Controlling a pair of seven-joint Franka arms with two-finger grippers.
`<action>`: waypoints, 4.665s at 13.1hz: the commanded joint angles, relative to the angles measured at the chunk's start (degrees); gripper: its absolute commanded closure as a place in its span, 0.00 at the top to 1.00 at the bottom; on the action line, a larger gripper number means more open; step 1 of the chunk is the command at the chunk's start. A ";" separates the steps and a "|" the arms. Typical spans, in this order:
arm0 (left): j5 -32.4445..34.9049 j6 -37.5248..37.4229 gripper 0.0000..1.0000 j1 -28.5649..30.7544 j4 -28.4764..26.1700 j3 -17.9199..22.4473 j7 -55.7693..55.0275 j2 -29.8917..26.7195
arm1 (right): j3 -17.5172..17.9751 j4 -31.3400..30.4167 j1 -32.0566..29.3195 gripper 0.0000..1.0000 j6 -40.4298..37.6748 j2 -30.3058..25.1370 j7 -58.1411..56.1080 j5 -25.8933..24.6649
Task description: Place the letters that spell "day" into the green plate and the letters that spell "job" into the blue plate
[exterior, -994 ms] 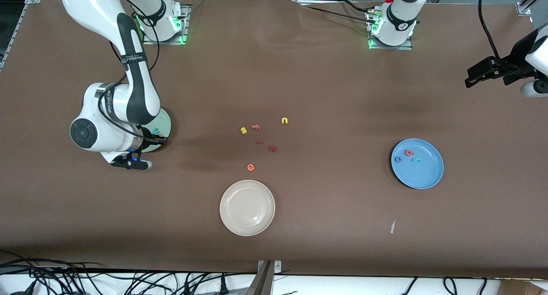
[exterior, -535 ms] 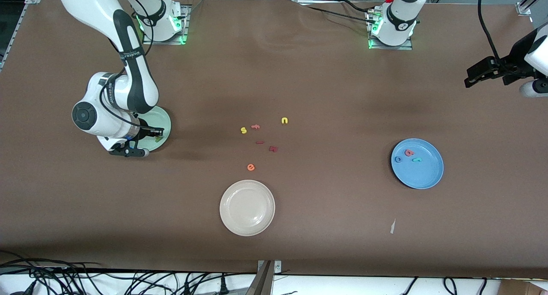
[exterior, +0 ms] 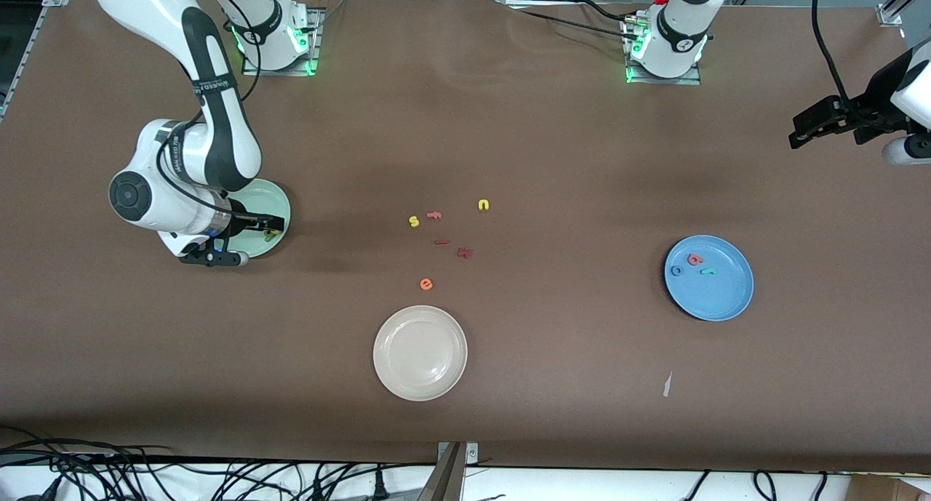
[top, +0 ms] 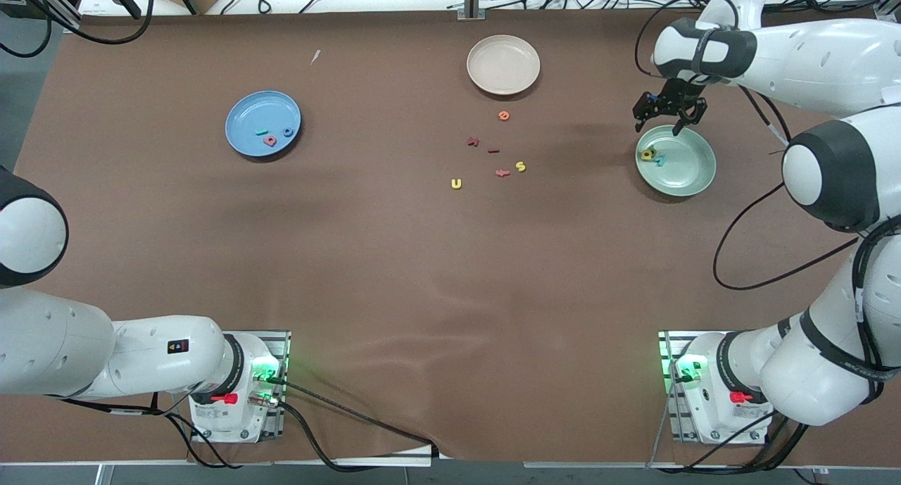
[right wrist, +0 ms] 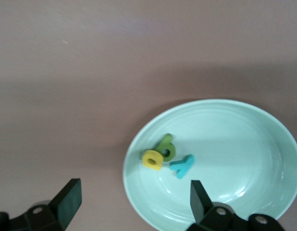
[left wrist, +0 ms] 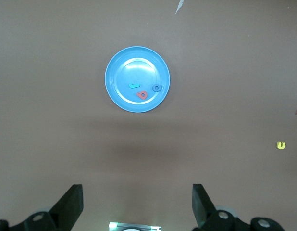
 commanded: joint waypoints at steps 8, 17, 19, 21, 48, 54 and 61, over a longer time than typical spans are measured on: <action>1.30 -1.60 1.00 -0.22 1.88 -0.14 0.81 0.81 | 0.27 12.39 5.81 1.00 -2.08 3.53 7.77 -0.66; 1.30 -1.60 1.00 -0.22 1.79 -0.14 0.80 0.73 | 0.27 19.08 12.14 1.00 -3.49 6.17 19.56 -0.04; 1.21 -1.68 1.00 -0.13 1.70 -0.14 0.89 0.81 | 0.36 20.31 12.23 1.00 -3.49 6.78 21.05 0.13; 1.30 -1.69 1.00 -0.13 1.79 -0.14 0.89 0.81 | 2.02 20.75 12.15 1.00 -3.49 6.96 21.41 0.13; 1.21 -3.27 1.00 0.13 1.62 -0.14 0.89 0.73 | 18.12 20.73 -17.82 1.00 -41.35 -18.87 7.88 -19.55; 1.21 -3.27 1.00 -0.13 1.88 -0.14 0.89 0.81 | 14.60 21.90 -18.97 1.00 -39.54 -20.54 8.66 -18.50; 1.21 -3.36 1.00 0.22 1.70 -0.14 0.89 0.81 | 16.62 17.69 -19.41 1.00 -23.65 -20.54 8.50 -20.78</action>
